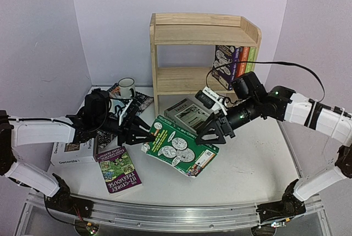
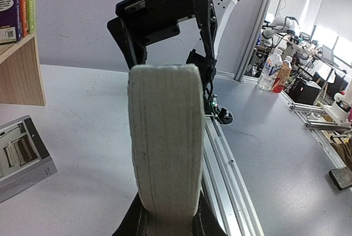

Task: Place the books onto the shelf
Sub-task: Pass from the right arm to the left, then pass from the left arm to the right

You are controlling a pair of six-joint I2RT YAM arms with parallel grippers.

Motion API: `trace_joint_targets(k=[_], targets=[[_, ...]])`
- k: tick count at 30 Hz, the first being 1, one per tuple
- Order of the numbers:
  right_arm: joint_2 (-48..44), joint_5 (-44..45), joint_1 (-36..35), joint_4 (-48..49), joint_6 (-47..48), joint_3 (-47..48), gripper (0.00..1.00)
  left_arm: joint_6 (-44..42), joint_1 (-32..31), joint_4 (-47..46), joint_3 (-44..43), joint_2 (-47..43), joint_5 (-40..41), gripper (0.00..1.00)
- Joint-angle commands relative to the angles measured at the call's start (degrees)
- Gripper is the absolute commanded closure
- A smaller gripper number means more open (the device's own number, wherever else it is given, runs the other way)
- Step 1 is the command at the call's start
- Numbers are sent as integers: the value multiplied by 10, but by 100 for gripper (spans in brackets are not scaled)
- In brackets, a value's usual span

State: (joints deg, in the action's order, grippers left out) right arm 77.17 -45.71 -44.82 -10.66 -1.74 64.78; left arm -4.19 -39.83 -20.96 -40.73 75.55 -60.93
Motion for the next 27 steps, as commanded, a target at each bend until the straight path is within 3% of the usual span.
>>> trace_joint_targets(k=[1, 6, 17, 23, 27], targets=[[38, -8, -9, -115, 89, 67, 22, -14, -1, -39, -26, 14, -27, 100], [79, 87, -52, -227, 155, 134, 26, 6, 2, -36, -45, 50, -46, 100], [138, 156, -89, -276, 170, 167, 30, 8, 5, -33, -52, 58, -62, 100], [157, 168, -103, -288, 179, 177, 50, 11, 9, -32, -52, 64, -68, 100], [165, 175, -105, -294, 184, 184, 51, 16, 10, -31, -55, 69, -79, 100]])
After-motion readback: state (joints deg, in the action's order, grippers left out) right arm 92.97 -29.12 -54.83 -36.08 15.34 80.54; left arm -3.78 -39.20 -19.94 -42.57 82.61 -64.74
